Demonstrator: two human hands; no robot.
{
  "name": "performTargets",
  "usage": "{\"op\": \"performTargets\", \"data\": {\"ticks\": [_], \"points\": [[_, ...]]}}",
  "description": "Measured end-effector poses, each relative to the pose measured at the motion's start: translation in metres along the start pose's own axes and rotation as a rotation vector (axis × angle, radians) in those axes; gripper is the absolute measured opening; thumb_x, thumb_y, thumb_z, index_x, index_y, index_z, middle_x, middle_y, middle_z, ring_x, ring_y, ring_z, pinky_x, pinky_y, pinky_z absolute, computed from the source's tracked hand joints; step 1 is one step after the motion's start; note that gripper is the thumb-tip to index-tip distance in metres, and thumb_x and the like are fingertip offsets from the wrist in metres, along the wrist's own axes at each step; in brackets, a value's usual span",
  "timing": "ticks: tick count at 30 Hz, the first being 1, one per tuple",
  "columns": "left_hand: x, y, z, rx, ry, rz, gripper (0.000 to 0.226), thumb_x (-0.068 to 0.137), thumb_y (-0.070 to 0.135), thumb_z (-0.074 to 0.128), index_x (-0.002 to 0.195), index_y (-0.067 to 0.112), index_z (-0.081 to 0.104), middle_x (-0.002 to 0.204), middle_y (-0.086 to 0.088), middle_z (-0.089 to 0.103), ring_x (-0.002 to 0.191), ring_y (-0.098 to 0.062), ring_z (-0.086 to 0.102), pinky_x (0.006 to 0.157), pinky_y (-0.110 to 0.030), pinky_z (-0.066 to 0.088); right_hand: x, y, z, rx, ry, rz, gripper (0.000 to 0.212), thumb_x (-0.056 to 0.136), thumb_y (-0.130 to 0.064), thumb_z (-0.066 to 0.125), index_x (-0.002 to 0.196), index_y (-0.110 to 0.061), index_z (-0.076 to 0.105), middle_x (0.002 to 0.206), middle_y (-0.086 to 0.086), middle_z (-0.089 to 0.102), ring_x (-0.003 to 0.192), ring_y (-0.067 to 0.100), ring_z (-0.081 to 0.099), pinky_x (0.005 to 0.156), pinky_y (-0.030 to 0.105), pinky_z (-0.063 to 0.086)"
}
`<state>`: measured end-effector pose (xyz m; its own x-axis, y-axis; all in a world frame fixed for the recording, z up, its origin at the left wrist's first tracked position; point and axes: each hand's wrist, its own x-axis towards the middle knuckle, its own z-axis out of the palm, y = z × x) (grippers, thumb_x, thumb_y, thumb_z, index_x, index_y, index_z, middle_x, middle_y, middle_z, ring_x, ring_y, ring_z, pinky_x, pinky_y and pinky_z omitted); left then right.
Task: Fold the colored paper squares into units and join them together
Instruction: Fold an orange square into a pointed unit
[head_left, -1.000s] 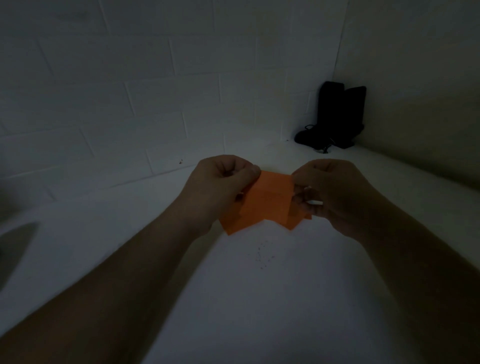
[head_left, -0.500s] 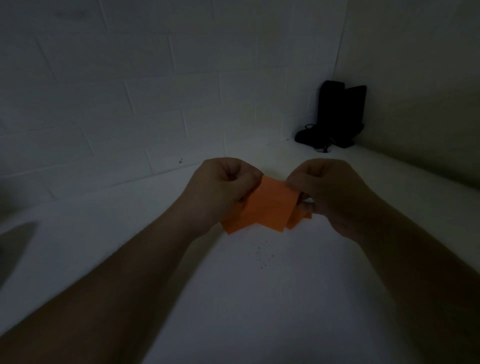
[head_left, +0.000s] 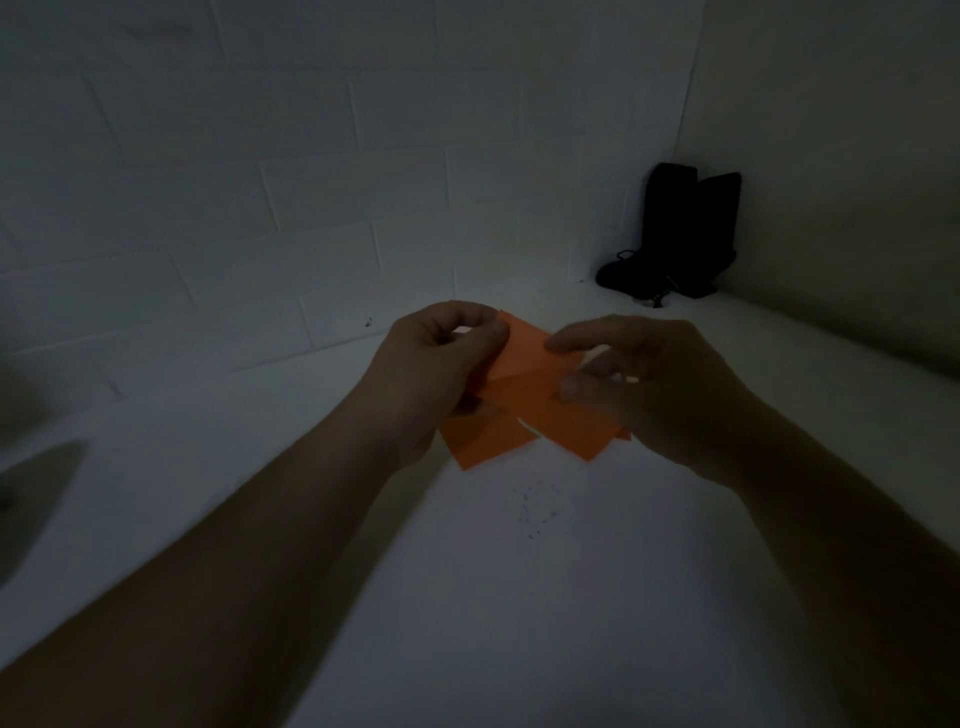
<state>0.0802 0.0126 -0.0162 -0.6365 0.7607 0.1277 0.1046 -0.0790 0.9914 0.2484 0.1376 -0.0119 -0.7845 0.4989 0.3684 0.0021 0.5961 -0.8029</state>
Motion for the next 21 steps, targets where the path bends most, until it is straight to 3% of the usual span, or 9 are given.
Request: {"op": "performTargets", "data": {"ticks": [5, 9, 12, 17, 21], "points": [[-0.0034, 0.0032, 0.0010, -0.104, -0.040, -0.066, 0.018, 0.101, 0.022, 0.064, 0.111, 0.010, 0.074, 0.082, -0.007, 0.070, 0.069, -0.017, 0.065, 0.059, -0.028, 0.053, 0.0007, 0.0039, 0.0045, -0.275, 0.007, -0.136, 0.041, 0.075, -0.024, 0.084, 0.100, -0.050, 0.065, 0.098, -0.021, 0.068, 0.088, -0.001, 0.066, 0.075, 0.020, 0.057], [-0.0063, 0.0067, 0.0034, -0.238, -0.133, -0.124, 0.019, 0.098, 0.017, 0.066, 0.114, 0.008, 0.072, 0.095, -0.012, 0.075, 0.081, -0.021, 0.070, 0.071, -0.033, 0.062, 0.0015, 0.0045, 0.0059, -0.220, 0.102, -0.185, 0.039, 0.077, -0.014, 0.084, 0.093, -0.046, 0.068, 0.091, -0.019, 0.070, 0.085, -0.001, 0.066, 0.074, 0.013, 0.052], [-0.0078, 0.0097, 0.0045, -0.318, -0.184, -0.176, 0.029, 0.092, 0.004, 0.070, 0.120, 0.012, 0.068, 0.094, -0.013, 0.078, 0.076, -0.021, 0.074, 0.061, -0.027, 0.060, 0.0013, 0.0027, 0.0064, -0.171, 0.127, -0.215, 0.034, 0.078, -0.010, 0.083, 0.091, -0.039, 0.071, 0.088, -0.023, 0.069, 0.085, -0.005, 0.066, 0.074, 0.008, 0.048], [-0.0074, 0.0103, 0.0038, -0.374, -0.197, -0.261, 0.033, 0.092, 0.003, 0.069, 0.124, 0.011, 0.068, 0.100, -0.012, 0.078, 0.081, -0.019, 0.074, 0.061, -0.025, 0.062, 0.0023, 0.0029, 0.0081, -0.090, 0.146, -0.260, 0.028, 0.075, -0.006, 0.084, 0.088, -0.028, 0.075, 0.091, -0.014, 0.071, 0.087, 0.004, 0.068, 0.076, 0.013, 0.051], [-0.0071, 0.0081, 0.0032, -0.344, -0.210, -0.265, 0.028, 0.094, 0.004, 0.067, 0.122, 0.008, 0.069, 0.102, -0.013, 0.078, 0.083, -0.019, 0.075, 0.070, -0.029, 0.064, 0.0015, 0.0009, 0.0077, -0.109, 0.160, -0.254, 0.031, 0.073, -0.010, 0.086, 0.082, -0.036, 0.072, 0.086, -0.011, 0.072, 0.083, 0.007, 0.067, 0.074, 0.019, 0.053]]}}
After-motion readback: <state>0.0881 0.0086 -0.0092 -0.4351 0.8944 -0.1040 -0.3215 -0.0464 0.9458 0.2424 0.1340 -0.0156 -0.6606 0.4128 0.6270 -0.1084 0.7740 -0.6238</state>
